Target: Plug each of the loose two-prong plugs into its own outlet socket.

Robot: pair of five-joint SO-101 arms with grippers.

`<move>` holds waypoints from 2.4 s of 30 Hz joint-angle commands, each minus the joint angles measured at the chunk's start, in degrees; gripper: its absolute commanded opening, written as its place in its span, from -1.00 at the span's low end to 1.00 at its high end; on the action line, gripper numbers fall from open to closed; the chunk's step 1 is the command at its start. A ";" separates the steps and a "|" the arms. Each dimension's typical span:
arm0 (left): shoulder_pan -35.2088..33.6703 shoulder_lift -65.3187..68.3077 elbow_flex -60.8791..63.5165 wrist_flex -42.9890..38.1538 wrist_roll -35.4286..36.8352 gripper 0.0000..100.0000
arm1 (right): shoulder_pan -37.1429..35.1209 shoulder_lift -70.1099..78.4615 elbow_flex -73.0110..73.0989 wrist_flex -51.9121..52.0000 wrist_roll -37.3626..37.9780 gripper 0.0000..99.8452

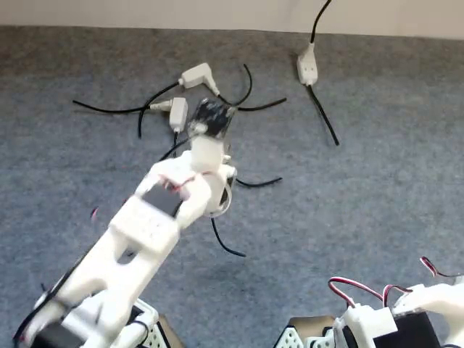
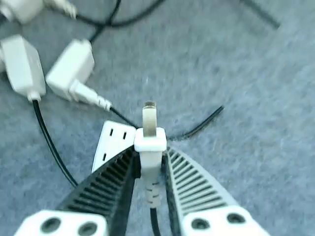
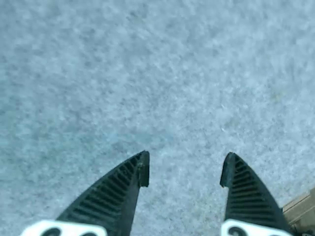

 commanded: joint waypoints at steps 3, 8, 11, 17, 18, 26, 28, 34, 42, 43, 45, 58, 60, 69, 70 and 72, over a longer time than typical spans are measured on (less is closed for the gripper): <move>0.40 -26.68 24.40 -23.47 -0.18 -0.99 | -4.18 -1.10 -0.31 -0.66 -6.42 -0.53; 0.84 -43.21 40.13 -36.57 -0.09 -0.99 | -7.87 -1.19 -0.75 -0.22 -14.42 -0.53; 3.74 -50.95 46.55 -39.47 -0.26 -0.99 | -12.62 -1.19 -2.59 6.55 -15.82 -0.53; 10.24 -62.02 50.77 -36.40 -0.44 -0.99 | -28.26 -1.19 -14.55 27.47 -16.09 -0.53; 10.33 -62.73 50.77 -35.25 -0.44 -0.99 | -31.08 -1.19 -16.66 30.29 -16.18 -0.56; 10.42 -63.87 50.77 -32.53 -0.09 -0.99 | -49.36 -1.19 -34.77 42.07 -29.27 -0.98; 10.42 -63.78 50.77 -32.53 -0.09 -0.99 | -54.11 -1.19 -39.78 45.67 -29.80 -0.98; 10.42 -63.78 50.77 -31.56 -0.09 -0.99 | -66.24 -2.42 -58.24 52.79 -30.07 -0.99; 11.12 -63.78 50.77 -30.59 -0.09 -0.99 | -85.58 -16.22 -59.30 52.70 -30.07 -0.99; 11.12 -63.78 50.77 -30.59 -0.09 -0.99 | -88.04 -17.63 -58.68 52.62 -30.07 -0.99; 11.12 -63.78 50.77 -30.68 -0.09 -0.99 | -92.88 -19.74 -57.63 52.44 -30.07 -0.99; 11.12 -64.22 50.77 -30.68 -0.26 -0.99 | -107.38 -20.09 -44.79 42.51 -30.07 -0.99; 11.12 -64.31 50.77 -30.68 -0.26 -0.99 | -107.38 -20.18 -40.66 39.87 -30.07 -0.99; 11.03 -64.31 50.68 -30.68 -0.26 -0.99 | -107.03 -20.70 -34.42 36.18 -29.98 -0.99; 11.03 -64.31 50.68 -30.68 -0.26 -0.99 | -106.95 -20.70 -34.33 36.18 -29.89 -0.99; 11.03 -64.31 50.68 -30.68 -0.26 -0.99 | -106.07 -20.53 -34.24 36.18 -29.80 -0.99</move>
